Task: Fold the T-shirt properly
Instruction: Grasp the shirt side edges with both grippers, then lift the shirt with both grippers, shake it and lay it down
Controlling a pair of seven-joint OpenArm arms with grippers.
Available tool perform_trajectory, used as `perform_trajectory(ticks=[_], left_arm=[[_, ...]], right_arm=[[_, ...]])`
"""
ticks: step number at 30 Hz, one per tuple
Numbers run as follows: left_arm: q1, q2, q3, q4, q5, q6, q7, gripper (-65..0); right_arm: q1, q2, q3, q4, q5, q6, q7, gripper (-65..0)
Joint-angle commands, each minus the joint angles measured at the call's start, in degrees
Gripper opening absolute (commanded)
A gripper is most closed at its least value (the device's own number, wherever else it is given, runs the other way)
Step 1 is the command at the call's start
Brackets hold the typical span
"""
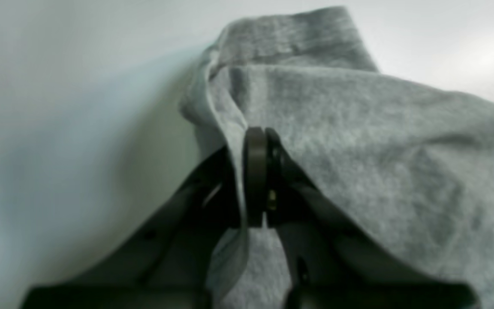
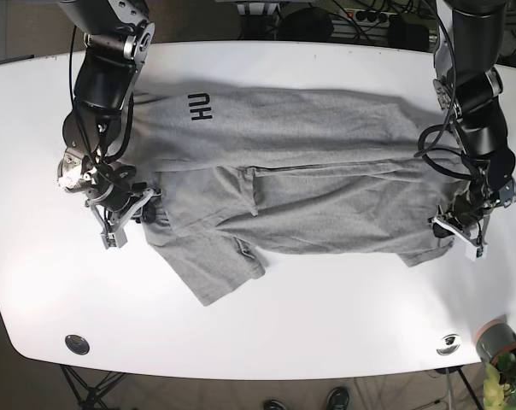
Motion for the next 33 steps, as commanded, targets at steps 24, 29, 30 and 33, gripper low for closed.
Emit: perform_trajectory(ticks=[24,29,30,33], left_arm=[[-0.23,-0.07,-9.86,37.08,-14.76,-3.25,32.27,-65.0],[-0.5,0.01,-9.77,37.17,-15.28,-3.08,32.62,-65.0],[-0.67,0.01,-9.77,37.43,-15.37,-3.08,32.62,-65.0],[-2.87,0.1,-9.68,37.52,-15.46,-3.08,32.62,-65.0]], right_arm=[[1.86,0.68,-0.17,14.27,0.81,0.31,-3.24,-62.6],[5.03,1.74,-0.26,13.83,0.46,0.31,-3.32,-62.6],[5.9,1.83,-0.26,13.83,0.46,0.31,-3.68,-62.6],[10.83,2.71,-0.26,13.83,0.37,0.31,-6.23,-62.6]])
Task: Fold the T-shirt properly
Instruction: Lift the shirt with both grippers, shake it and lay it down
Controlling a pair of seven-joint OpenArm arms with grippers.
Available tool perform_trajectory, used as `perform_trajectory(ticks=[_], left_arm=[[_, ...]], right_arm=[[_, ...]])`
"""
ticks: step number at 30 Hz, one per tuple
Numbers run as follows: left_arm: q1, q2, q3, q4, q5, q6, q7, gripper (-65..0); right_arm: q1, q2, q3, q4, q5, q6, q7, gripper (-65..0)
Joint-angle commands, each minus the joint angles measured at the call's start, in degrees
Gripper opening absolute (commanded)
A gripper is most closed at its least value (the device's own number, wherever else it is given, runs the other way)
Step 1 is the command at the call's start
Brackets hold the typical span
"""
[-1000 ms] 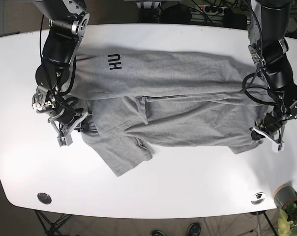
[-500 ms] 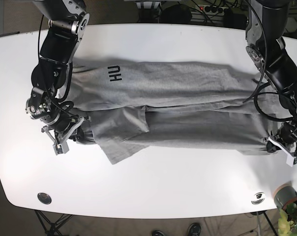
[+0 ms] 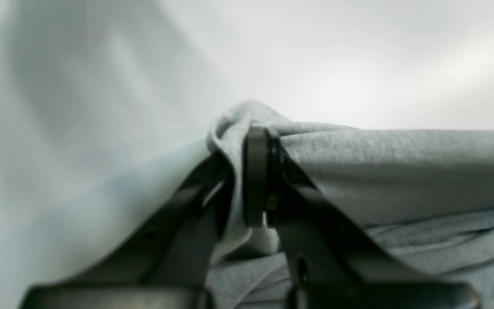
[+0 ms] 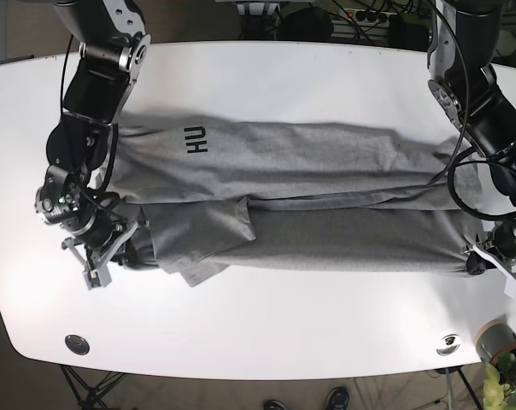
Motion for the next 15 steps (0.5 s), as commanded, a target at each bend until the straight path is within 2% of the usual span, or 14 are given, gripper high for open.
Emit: perform_trajectory(ticks=[1,4,10,14,15], left_arm=[[-4.58,-1.19,0.05,1.54,-1.12,0.09,-1.61,-65.0],[-8.45,-1.19,0.05,1.54,-1.12,0.09,-1.61,-65.0],[-18.91,-1.19,0.31,1.54,-0.86,1.5,-1.52,-65.0],[-26.3,-1.19,4.35,1.46,-1.12,3.35,-1.52,-65.0],[-28.67,-1.28,5.23,1.46,-1.12,3.43,-1.52,-65.0]], right_arm=[[5.68,2.23,0.09,1.24,0.52,-0.19,0.17,-62.6],[10.69,3.11,0.0,1.24,0.52,-0.19,-1.32,-62.6],[21.42,6.8,-6.07,1.24,0.96,-0.37,-3.96,-62.6],[28.1,7.59,-9.05,1.33,0.61,-0.28,-4.93,-62.6],[30.47,8.56,-9.58,1.33,0.7,-0.19,-6.24,-62.6]])
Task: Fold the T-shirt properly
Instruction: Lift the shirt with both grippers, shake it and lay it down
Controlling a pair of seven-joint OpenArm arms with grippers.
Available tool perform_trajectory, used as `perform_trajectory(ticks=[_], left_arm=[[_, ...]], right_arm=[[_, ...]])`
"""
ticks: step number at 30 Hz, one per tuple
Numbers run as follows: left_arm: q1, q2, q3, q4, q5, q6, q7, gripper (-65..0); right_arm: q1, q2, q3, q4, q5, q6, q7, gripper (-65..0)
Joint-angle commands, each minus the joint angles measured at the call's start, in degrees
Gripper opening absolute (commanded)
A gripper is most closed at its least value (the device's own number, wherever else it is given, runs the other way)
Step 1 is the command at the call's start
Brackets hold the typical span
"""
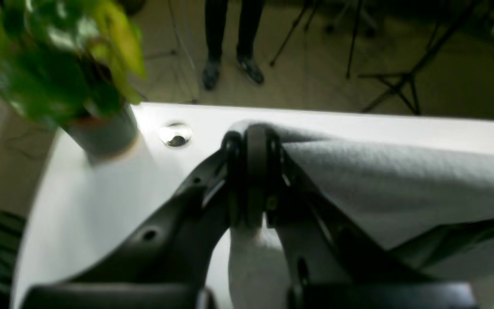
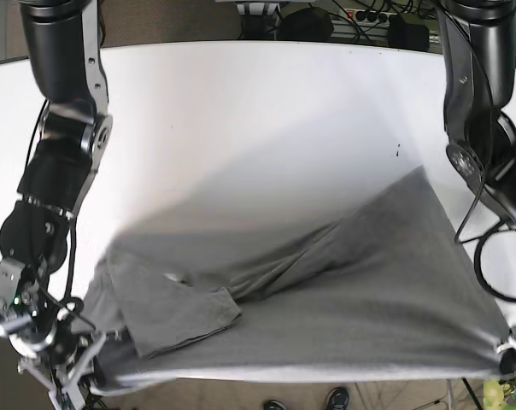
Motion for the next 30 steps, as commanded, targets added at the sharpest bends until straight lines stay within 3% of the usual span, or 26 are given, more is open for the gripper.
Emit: perform_trajectory(ticks=[1,8,14,22,30], left_arm=[[-5.9,-0.93,1.56,1.22,-1.4,-0.11,-1.98,-65.0],[-16.19,-1.19,2.09,1.04,-0.97,-0.02,-2.07,-65.0],[-17.07,-2.68,2.09,1.3,-1.4,-0.02,-1.8,-65.0],[-7.84,-3.74,1.56,1.57,-1.76,-0.19,-1.89,-65.0],[8.69,-3.83,-2.83,9.39,-6.06,-0.19,-1.89,-65.0]], right_arm=[[6.39,2.31,-0.73,1.16,0.74,-0.15,-0.81,-62.6],[17.91,4.07,-1.96,1.24,0.74,0.03,-4.32,-62.6],[20.55,5.12,-1.52,1.68,0.83,0.03,-8.19,-62.6],[9.82,5.74,1.38,9.42,0.83,0.03,-8.98,-62.6],[-6.62,4.24,6.39,20.58,0.83,0.03,-10.04,-62.6]])
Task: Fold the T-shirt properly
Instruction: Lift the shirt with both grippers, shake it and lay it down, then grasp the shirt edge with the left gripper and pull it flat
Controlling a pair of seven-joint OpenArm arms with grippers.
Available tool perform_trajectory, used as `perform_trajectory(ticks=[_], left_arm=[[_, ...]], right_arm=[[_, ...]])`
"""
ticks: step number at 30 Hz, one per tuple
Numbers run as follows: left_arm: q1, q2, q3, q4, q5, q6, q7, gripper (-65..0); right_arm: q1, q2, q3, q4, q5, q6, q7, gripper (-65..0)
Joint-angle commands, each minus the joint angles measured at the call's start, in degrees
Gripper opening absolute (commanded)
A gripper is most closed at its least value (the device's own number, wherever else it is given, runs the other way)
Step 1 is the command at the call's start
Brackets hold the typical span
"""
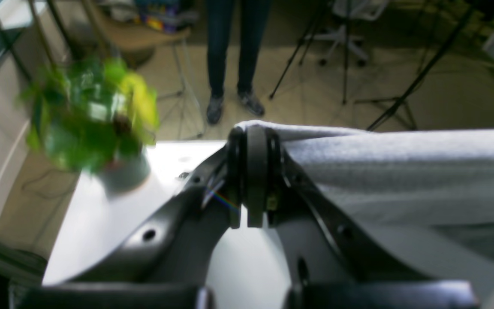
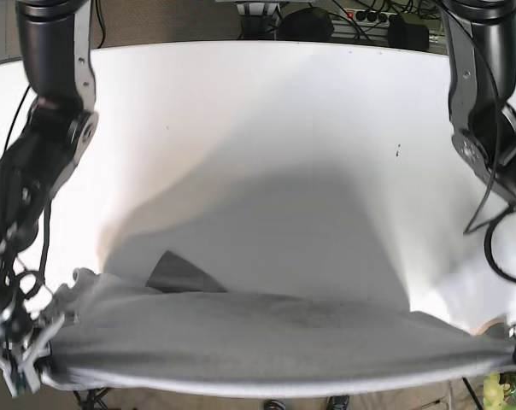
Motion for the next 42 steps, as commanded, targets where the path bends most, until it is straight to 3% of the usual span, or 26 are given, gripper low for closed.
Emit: perform_trajectory(ticks=[1,9,21,28,33,39,42], left_arm=[[2.19,-1.25,-0.47,4.09,-1.26,0.15,-1.46,-65.0],[22.14,-0.9,-5.75,12.53,-6.8,0.15,-1.37,-65.0],[42.28,-0.72,-12.51,13.23,-11.19,0.15,-1.72,-65.0],[47.46,-0.63,-12.78,13.23,-11.19,0.07,-1.89,-65.0],[48.17,2.27,-9.88,13.23,-10.84,0.07,-4.0,-64.7],[48.17,2.97,1.64,13.23,-10.93,0.42,-4.0,-40.3],[48.17,5.43,3.75,13.23,-10.84,0.51,-4.09,-35.3]], right_arm=[[-2.3,-0.79,2.17,4.57,-0.94,-0.6,0.76,-62.6],[-21.12,-6.06,8.15,15.47,-0.94,-0.6,0.76,-62.6],[-39.4,-14.24,14.22,17.85,-0.94,-0.6,0.94,-62.6],[-46.17,-16.52,14.22,17.76,-0.94,-0.6,1.64,-62.6],[-49.34,-16.88,13.95,17.67,-0.94,-0.6,5.77,-62.6],[-50.04,-16.88,13.87,17.67,-0.94,-0.6,6.12,-62.6],[-50.04,-16.88,13.95,17.67,-0.94,-0.6,6.12,-62.6]])
